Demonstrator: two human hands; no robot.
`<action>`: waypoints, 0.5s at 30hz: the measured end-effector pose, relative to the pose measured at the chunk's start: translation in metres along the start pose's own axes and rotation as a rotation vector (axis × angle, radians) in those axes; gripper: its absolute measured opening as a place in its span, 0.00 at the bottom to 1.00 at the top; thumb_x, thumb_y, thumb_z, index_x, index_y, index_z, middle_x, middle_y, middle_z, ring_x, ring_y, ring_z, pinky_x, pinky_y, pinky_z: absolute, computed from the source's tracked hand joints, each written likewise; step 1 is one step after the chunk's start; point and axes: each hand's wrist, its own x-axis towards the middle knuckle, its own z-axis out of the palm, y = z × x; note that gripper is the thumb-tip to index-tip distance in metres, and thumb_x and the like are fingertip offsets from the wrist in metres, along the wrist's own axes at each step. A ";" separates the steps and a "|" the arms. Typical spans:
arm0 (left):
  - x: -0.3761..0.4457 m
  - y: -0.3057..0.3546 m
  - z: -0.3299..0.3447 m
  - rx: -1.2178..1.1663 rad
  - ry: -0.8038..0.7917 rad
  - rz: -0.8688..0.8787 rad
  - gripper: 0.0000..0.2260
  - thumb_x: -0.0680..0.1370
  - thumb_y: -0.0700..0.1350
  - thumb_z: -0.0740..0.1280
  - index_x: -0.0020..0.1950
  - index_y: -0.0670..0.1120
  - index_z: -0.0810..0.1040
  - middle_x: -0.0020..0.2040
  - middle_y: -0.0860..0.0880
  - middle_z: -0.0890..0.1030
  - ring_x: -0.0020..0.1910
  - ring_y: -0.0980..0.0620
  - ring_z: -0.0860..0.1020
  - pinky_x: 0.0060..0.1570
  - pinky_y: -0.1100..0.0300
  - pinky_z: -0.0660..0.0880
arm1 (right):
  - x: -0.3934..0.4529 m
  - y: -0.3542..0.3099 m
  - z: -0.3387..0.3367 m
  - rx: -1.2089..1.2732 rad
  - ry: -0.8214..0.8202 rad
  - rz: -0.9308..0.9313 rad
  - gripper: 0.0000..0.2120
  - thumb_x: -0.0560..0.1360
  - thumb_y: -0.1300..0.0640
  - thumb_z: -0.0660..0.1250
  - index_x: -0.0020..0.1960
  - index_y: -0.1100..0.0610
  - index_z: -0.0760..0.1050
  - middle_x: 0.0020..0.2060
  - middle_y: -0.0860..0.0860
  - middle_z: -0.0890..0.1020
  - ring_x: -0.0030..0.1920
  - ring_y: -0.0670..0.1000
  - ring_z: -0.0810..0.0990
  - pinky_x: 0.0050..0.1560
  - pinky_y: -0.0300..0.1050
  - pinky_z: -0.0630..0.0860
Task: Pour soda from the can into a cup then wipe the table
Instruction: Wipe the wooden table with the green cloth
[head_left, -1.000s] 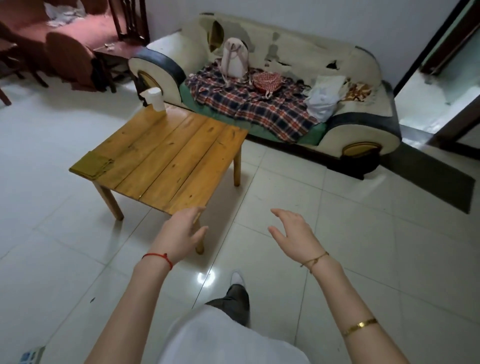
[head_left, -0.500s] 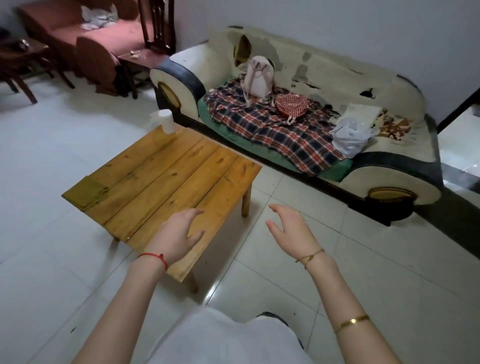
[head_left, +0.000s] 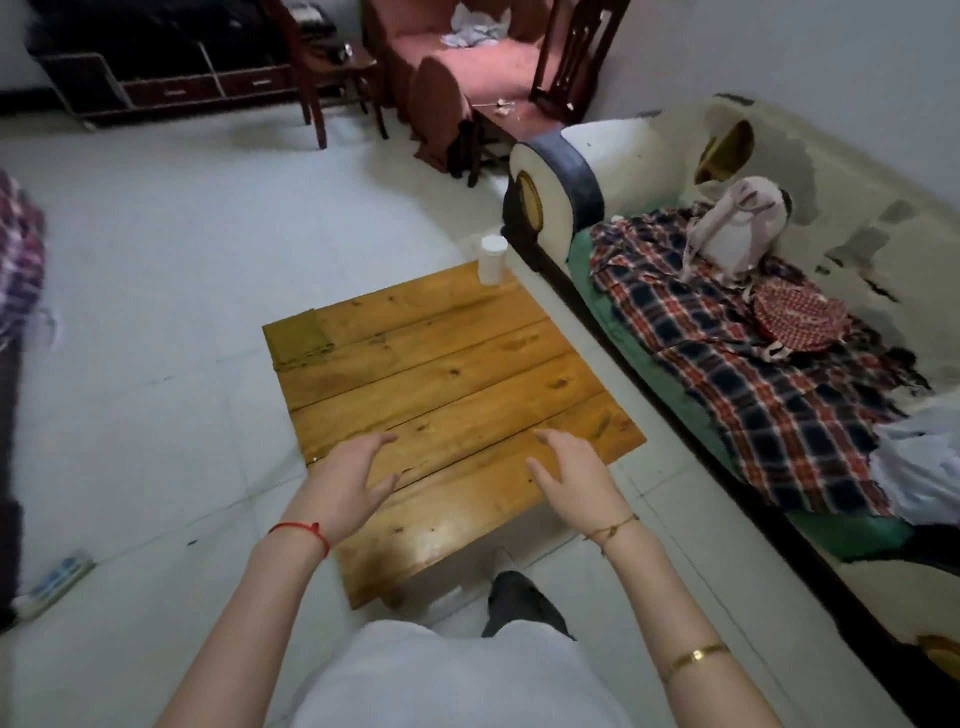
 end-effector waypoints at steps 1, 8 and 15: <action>0.007 0.005 0.000 -0.023 0.026 -0.037 0.23 0.80 0.51 0.65 0.74 0.50 0.67 0.72 0.50 0.72 0.70 0.51 0.70 0.69 0.57 0.68 | 0.017 0.003 -0.010 -0.017 -0.031 -0.035 0.22 0.81 0.49 0.59 0.73 0.53 0.65 0.68 0.52 0.73 0.70 0.52 0.67 0.71 0.52 0.66; 0.050 0.045 0.002 -0.172 0.203 -0.212 0.22 0.80 0.49 0.66 0.74 0.50 0.68 0.71 0.50 0.73 0.70 0.50 0.71 0.69 0.56 0.69 | 0.121 0.016 -0.066 -0.096 -0.165 -0.274 0.22 0.80 0.50 0.60 0.73 0.53 0.66 0.68 0.51 0.73 0.70 0.52 0.67 0.71 0.54 0.67; 0.076 0.064 0.017 -0.276 0.317 -0.363 0.20 0.80 0.48 0.66 0.72 0.51 0.71 0.69 0.51 0.75 0.68 0.51 0.73 0.66 0.59 0.68 | 0.177 0.025 -0.071 -0.069 -0.270 -0.365 0.20 0.81 0.51 0.60 0.71 0.55 0.68 0.66 0.51 0.75 0.68 0.50 0.70 0.69 0.47 0.69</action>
